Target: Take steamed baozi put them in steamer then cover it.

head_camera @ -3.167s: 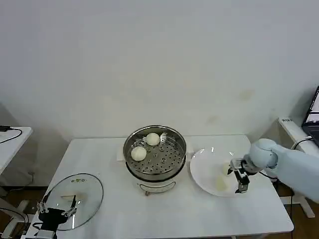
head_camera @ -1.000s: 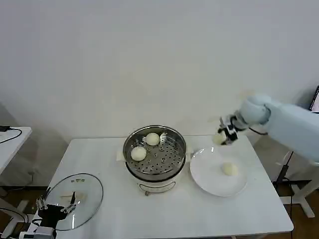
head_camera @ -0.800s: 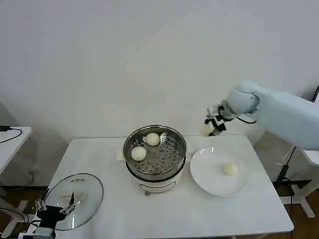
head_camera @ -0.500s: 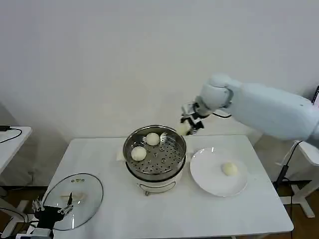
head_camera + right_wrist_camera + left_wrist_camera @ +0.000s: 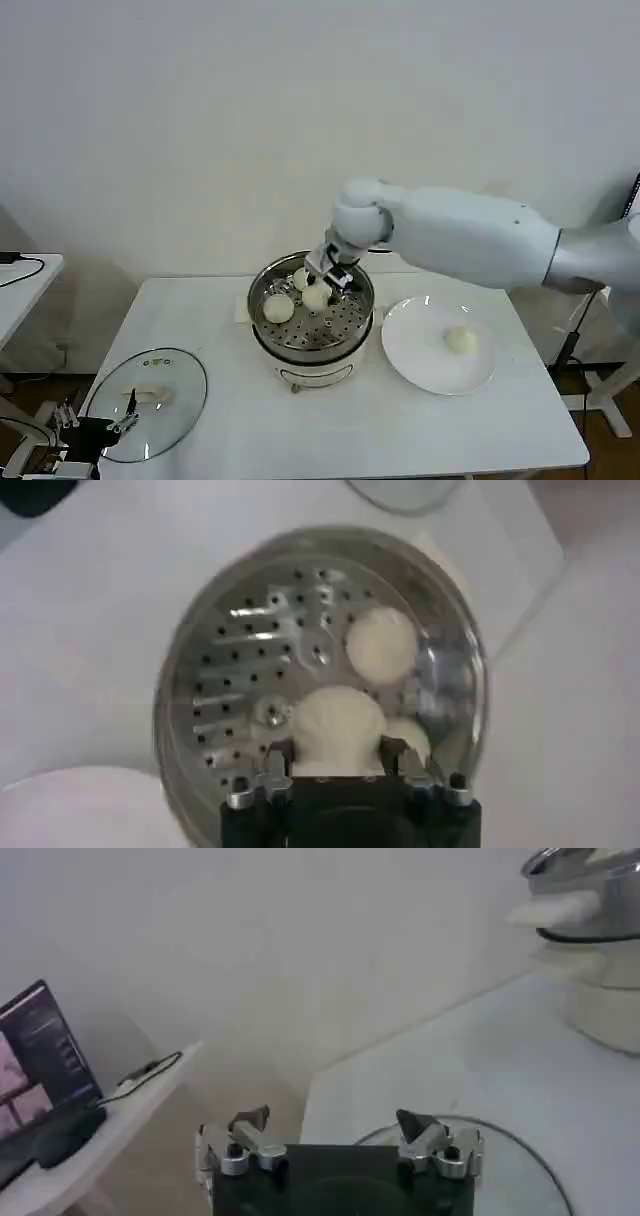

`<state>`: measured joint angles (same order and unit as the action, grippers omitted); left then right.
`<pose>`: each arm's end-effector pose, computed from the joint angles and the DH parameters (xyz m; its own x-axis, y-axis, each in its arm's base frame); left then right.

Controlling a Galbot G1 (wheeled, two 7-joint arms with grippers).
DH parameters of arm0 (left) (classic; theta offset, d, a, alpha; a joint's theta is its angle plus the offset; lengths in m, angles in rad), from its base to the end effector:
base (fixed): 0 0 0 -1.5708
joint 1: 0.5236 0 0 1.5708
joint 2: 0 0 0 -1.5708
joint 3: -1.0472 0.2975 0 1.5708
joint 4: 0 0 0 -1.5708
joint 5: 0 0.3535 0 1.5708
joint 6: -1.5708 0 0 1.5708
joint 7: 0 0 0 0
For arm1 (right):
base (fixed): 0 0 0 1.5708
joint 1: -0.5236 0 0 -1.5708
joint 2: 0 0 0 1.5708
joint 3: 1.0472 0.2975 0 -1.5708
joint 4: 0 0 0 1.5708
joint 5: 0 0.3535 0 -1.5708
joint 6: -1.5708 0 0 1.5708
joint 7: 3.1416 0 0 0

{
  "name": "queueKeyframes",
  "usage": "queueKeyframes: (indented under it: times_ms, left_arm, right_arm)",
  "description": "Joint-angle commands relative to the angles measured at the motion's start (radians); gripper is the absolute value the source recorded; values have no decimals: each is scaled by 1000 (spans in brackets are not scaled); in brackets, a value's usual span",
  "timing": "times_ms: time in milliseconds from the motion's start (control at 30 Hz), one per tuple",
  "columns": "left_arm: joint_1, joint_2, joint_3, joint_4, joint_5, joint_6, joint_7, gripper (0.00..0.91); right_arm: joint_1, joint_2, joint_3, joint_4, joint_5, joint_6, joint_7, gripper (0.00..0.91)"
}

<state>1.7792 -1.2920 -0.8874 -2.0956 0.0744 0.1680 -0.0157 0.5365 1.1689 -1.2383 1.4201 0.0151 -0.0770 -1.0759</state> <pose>0.1553 0.1378 -0.2549 -0.9347 -0.2490 0.2537 -0.0942 0.8617 0.4985 0.4577 0.1787 -0.0605 -0.2119 -0.2292 0.9500 -0.5494 -0.7760 -0.3097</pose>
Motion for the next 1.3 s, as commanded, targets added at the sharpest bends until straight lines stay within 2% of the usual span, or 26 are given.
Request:
queueKeyframes:
  times_ms: [33, 600, 1200, 1267, 1300]
  left_arm:
    - [-1, -4, -3, 10, -1, -4, 1, 907]
    - [-5, -10, -1, 21, 0, -9, -1, 907]
    - [-12, -11, 3, 25, 1, -10, -1, 907]
    - [-13, -10, 3, 26, 1, -10, -1, 907]
    - [-13, -10, 3, 26, 1, -10, -1, 907]
  right_arm:
    - [-43, 47, -29, 0, -145, 128, 3, 574]
    - [-68, 57, -36, 1, -188, 207, 28, 574]
    - [-87, 57, -48, 4, -195, 221, 35, 574]
    - [-87, 58, -47, 1, -194, 221, 36, 595]
    - [-87, 58, -48, 0, -193, 221, 35, 655]
